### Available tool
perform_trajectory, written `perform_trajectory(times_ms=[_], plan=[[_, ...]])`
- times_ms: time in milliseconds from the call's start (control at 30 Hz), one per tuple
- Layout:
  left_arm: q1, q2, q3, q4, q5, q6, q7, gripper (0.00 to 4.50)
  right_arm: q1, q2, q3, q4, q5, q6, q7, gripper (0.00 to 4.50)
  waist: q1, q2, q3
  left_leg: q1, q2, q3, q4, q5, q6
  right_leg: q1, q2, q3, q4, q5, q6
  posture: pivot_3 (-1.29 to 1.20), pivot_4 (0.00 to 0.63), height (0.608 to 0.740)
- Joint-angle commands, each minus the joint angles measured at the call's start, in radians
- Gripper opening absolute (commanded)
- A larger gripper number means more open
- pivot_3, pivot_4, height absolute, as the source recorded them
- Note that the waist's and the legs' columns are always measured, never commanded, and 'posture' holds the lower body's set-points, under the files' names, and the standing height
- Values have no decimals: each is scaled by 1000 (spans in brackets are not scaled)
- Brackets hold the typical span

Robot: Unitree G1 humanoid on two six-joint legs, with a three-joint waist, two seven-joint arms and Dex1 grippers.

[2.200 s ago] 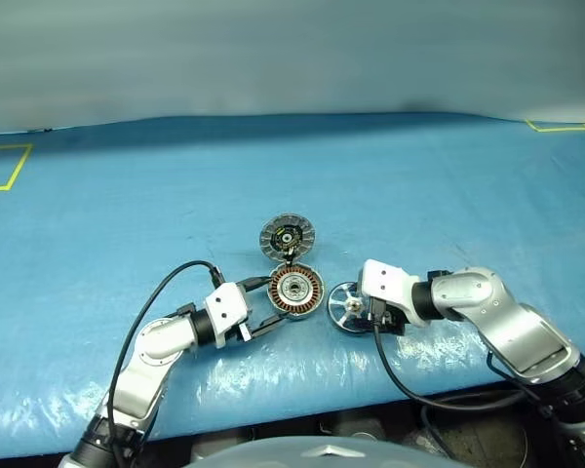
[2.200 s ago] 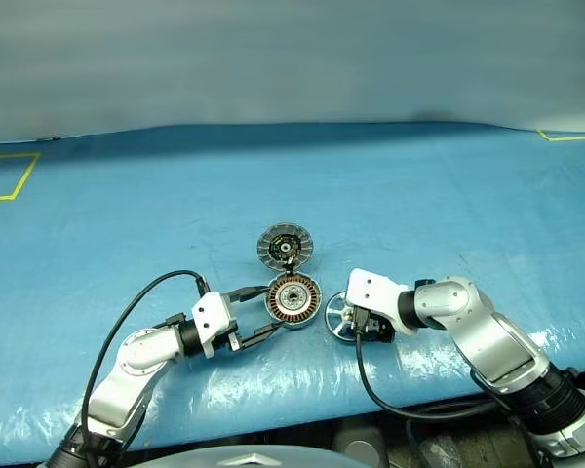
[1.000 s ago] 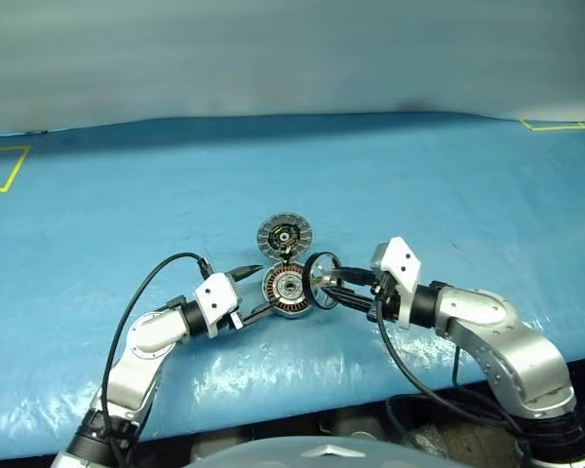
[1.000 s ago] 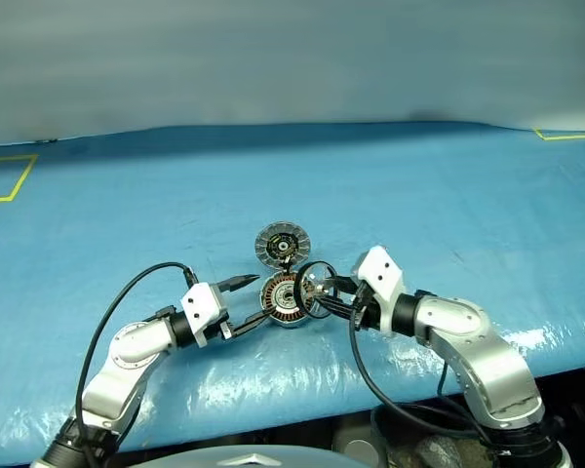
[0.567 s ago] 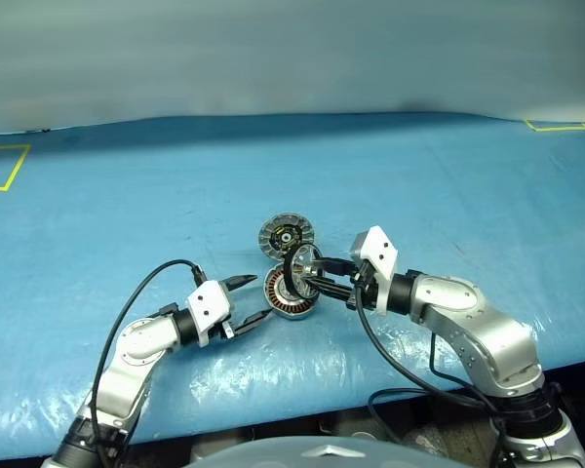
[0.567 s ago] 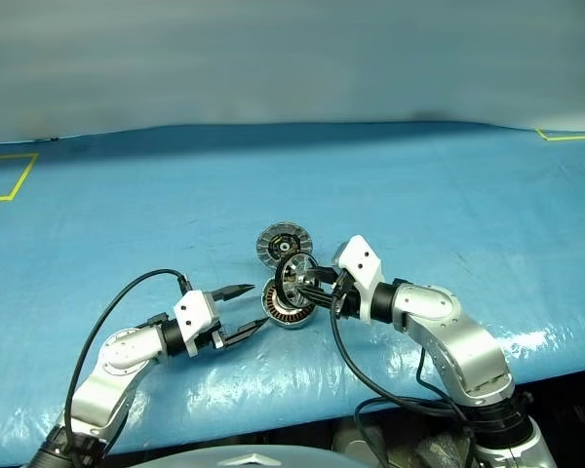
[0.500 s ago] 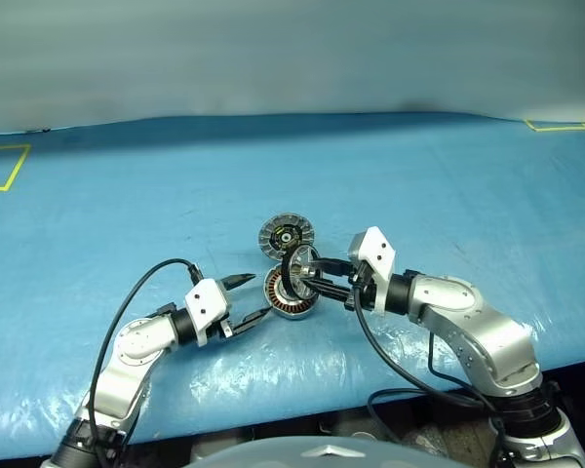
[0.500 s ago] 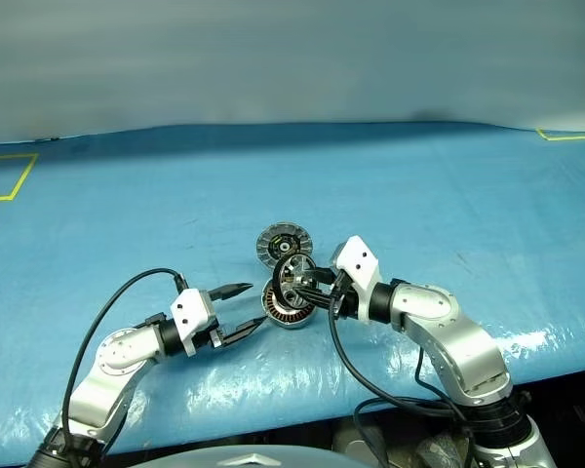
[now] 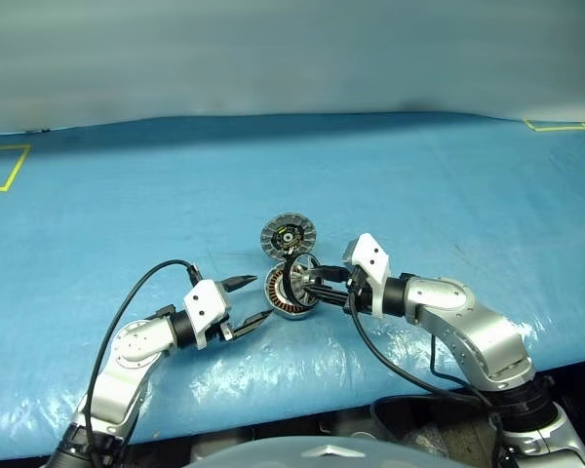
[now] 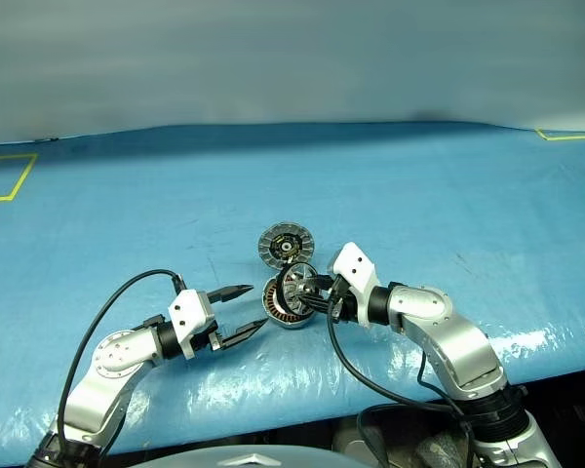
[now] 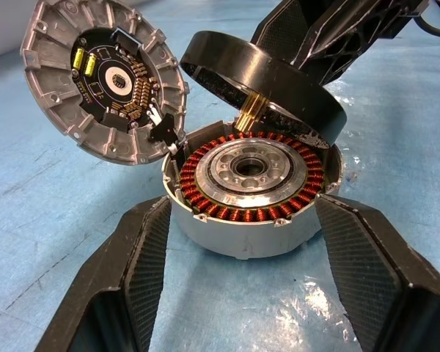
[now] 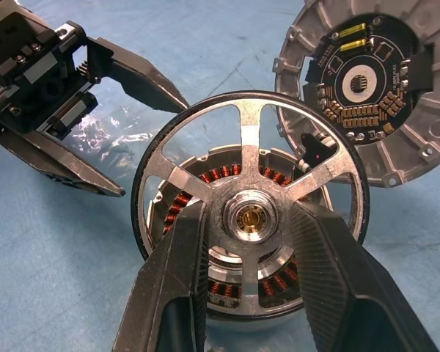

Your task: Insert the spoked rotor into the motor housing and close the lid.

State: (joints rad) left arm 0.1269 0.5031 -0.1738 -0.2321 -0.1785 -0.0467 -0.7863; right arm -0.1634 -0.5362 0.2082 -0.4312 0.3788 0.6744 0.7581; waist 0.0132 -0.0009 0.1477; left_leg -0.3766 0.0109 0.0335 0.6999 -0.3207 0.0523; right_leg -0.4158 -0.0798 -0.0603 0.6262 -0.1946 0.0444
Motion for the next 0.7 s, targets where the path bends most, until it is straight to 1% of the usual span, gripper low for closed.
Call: perform_trajectory(times_ms=[33,200,267,300,433,633,700], plan=[[5,-1,-3,-36,1,-6,2,3341,-10,-6,4,-4,-13,-25,2,1360,0,0,0,0,0,0,0,0,0,0,0,0,0,0,0,0,150,740],[4,-7,-6,-30,12,-15,10,3341,-13,-18,25,-1,-30,-32,16,1360,-1,0,0,0,0,0,0,0,0,0,0,0,0,0,0,0,150,740],[-1,-10,-5,-23,15,-20,12,3341,-13,-29,39,-3,-30,-37,36,2053,-1,0,0,0,0,0,0,0,0,0,0,0,0,0,0,0,150,740],[-3,-12,-4,-19,18,-24,13,3341,-14,-36,48,-5,-38,-42,43,2284,-1,0,0,0,0,0,0,0,0,0,0,0,0,0,0,0,150,740],[-5,-16,-2,-13,23,-30,15,3341,-22,-33,46,-8,-34,-25,36,3566,0,0,0,0,0,0,0,0,0,0,0,0,0,0,0,0,150,740],[-6,-17,-1,-10,21,-30,20,3341,-33,-28,20,-5,-41,-41,14,3566,0,0,0,0,0,0,0,0,0,0,0,0,0,0,0,0,150,740],[-4,-17,0,-9,20,-30,22,3341,-36,-13,1,-7,-19,-40,10,3566,0,0,0,0,0,0,0,0,0,0,0,0,0,0,0,0,150,740]])
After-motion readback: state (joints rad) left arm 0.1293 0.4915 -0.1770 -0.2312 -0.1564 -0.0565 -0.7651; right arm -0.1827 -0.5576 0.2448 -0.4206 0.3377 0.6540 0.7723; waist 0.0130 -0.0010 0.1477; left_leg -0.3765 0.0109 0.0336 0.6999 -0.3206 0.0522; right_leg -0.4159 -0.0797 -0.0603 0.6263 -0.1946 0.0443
